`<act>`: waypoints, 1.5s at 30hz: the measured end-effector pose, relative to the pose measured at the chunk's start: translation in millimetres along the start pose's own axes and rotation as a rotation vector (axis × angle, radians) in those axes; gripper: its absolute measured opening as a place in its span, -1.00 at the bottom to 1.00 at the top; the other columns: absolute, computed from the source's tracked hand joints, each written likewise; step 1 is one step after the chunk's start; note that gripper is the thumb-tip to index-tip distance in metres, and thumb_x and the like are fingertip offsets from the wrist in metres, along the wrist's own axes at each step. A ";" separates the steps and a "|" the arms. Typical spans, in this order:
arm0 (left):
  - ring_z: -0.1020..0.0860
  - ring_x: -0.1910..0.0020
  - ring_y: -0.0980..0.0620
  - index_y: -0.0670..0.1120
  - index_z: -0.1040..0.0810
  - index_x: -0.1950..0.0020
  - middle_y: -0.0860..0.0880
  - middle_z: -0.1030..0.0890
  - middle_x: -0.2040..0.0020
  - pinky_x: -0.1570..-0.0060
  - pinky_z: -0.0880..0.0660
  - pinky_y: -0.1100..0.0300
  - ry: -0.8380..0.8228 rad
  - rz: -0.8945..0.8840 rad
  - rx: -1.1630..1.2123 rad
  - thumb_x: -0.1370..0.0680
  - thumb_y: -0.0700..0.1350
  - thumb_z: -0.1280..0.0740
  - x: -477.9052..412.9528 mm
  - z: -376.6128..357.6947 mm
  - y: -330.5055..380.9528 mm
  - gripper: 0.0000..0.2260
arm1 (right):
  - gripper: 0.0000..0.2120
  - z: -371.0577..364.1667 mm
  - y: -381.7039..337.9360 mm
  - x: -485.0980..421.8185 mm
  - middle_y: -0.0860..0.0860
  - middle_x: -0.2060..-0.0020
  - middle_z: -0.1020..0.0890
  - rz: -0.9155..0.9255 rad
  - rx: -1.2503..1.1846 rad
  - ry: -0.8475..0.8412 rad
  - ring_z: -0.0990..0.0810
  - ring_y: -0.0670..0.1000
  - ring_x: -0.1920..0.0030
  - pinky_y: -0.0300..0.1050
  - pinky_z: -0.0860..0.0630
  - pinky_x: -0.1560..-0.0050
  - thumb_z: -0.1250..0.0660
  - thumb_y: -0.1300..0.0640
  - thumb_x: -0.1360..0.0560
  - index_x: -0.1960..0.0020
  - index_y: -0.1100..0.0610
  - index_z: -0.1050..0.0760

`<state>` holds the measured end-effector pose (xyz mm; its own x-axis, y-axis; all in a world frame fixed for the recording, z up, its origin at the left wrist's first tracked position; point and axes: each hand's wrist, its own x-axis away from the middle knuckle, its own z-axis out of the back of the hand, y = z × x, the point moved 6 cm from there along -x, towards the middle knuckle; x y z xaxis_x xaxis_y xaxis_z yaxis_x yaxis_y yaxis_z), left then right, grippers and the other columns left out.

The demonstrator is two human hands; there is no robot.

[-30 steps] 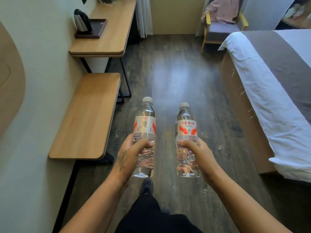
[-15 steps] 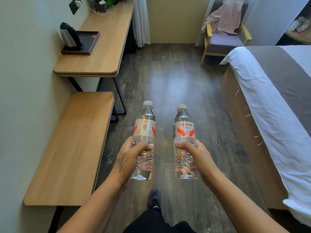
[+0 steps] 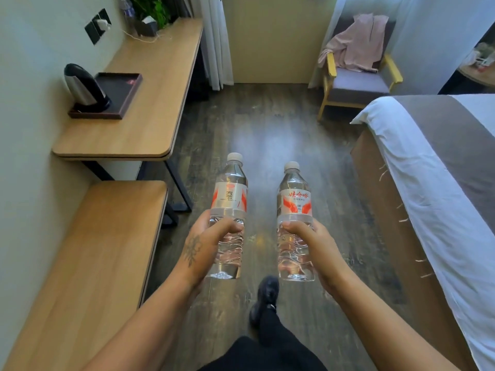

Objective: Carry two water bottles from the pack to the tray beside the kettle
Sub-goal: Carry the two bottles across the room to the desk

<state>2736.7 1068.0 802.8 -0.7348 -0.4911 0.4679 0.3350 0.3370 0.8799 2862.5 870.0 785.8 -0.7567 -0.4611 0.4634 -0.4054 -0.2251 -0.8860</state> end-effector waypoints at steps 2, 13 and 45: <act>-0.74 -0.03 -0.15 -0.02 -0.62 -0.31 -0.20 -0.74 -0.15 0.01 -0.65 -0.09 0.011 -0.009 -0.001 -0.24 0.09 -0.54 -33.5 -10.3 13.7 -0.36 | -0.45 6.1 -14.4 -36.7 0.10 -0.04 -0.75 0.001 0.001 -0.010 -0.78 0.08 0.05 -0.03 -0.68 0.07 -0.47 -0.11 -0.35 -0.28 0.08 -0.55; -0.72 -0.16 -0.33 -0.10 -0.61 -0.33 -0.28 -0.72 -0.20 -0.23 -0.63 -0.34 0.075 -0.006 0.025 -0.23 0.05 -0.55 -186.1 -61.2 100.4 -0.32 | -0.49 36.3 -107.0 -217.3 0.11 -0.06 -0.76 -0.008 0.036 -0.087 -0.78 0.13 -0.02 0.15 -0.71 -0.12 -0.47 -0.13 -0.36 -0.25 0.05 -0.57; -0.72 0.01 -0.17 -0.08 -0.60 -0.33 -0.24 -0.72 -0.14 0.04 -0.64 -0.08 0.012 0.015 0.061 -0.31 0.01 -0.53 -680.9 -30.3 351.2 -0.42 | -0.55 -37.4 -351.9 -679.6 0.02 0.03 -0.77 0.003 0.049 -0.014 -0.80 0.05 0.06 -0.05 -0.69 0.05 -0.46 -0.13 -0.34 -0.17 0.00 -0.57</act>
<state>3372.5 1496.5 795.7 -0.7229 -0.4948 0.4823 0.3089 0.3929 0.8662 3500.3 1294.6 783.3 -0.7505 -0.4738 0.4607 -0.3771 -0.2654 -0.8873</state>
